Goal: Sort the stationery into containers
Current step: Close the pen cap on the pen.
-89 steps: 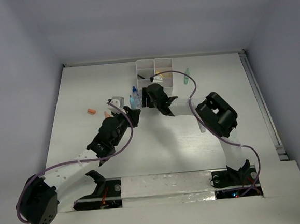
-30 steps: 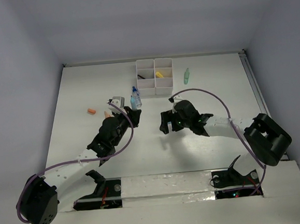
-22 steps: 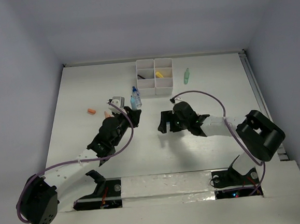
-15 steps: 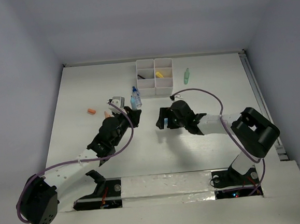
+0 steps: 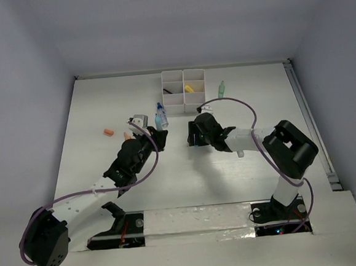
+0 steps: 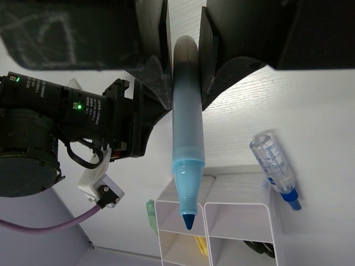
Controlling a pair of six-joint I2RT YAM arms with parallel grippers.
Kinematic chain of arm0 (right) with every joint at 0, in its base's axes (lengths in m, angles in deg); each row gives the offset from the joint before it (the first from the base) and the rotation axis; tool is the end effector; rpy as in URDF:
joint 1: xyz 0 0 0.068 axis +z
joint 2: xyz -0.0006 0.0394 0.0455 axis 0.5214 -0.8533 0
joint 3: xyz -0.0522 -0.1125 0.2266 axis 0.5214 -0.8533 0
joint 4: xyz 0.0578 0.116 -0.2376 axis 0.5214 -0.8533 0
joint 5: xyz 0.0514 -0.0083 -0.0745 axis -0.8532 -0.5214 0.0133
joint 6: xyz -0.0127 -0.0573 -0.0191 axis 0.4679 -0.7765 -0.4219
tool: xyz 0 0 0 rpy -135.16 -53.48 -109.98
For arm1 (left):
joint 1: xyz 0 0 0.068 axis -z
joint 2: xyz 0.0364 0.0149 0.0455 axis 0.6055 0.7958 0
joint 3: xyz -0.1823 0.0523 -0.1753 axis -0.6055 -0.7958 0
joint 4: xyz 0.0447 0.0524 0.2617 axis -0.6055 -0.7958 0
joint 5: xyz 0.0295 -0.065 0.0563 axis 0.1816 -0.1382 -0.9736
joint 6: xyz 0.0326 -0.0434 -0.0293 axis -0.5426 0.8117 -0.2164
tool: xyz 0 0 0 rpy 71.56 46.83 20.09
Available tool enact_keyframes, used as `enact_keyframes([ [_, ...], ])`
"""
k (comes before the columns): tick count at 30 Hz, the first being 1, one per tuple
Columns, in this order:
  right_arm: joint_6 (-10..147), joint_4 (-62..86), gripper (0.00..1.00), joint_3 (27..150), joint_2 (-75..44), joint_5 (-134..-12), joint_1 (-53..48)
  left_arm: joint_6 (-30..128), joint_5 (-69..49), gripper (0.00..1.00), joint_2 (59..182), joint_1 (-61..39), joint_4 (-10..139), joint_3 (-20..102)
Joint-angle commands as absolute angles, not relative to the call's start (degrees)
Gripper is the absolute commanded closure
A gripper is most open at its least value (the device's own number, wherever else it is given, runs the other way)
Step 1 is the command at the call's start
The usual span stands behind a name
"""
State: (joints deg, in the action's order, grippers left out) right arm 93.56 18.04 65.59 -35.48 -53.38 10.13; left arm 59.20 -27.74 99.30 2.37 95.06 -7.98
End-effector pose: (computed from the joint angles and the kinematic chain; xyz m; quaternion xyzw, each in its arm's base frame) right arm 0.2829 0.2383 0.1265 -0.0354 0.9112 0.1647 0.3760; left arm 0.1929 -0.1500 0.2369 0.0517 0.6992 -0.3145 0.6399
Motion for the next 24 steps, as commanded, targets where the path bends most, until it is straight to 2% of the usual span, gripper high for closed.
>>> enact_keyframes([
  [1, 92.9, 10.5, 0.36, 67.3, -36.6, -51.9, 9.7, 59.6, -27.4, 1.00, 98.1, 2.0, 98.2, -8.3],
  [9, 93.7, 8.7, 0.62, 67.3, -36.2, -52.3, 9.7, 59.7, -26.3, 1.00, 99.0, 2.0, 98.8, -8.2],
  [16, 93.3, 8.0, 0.72, 68.4, -36.7, -53.2, 9.7, 59.7, -25.4, 1.00, 99.6, 2.0, 99.1, -8.0],
  [20, 93.3, 8.5, 0.91, 68.1, -35.7, -53.9, 9.2, 59.7, -23.7, 1.00, 100.3, 2.0, 99.5, -7.8],
  [24, 92.4, 11.7, 0.95, 66.5, -31.3, -53.7, 8.0, 59.4, -18.2, 1.00, 102.0, 2.0, 102.2, -7.9],
])
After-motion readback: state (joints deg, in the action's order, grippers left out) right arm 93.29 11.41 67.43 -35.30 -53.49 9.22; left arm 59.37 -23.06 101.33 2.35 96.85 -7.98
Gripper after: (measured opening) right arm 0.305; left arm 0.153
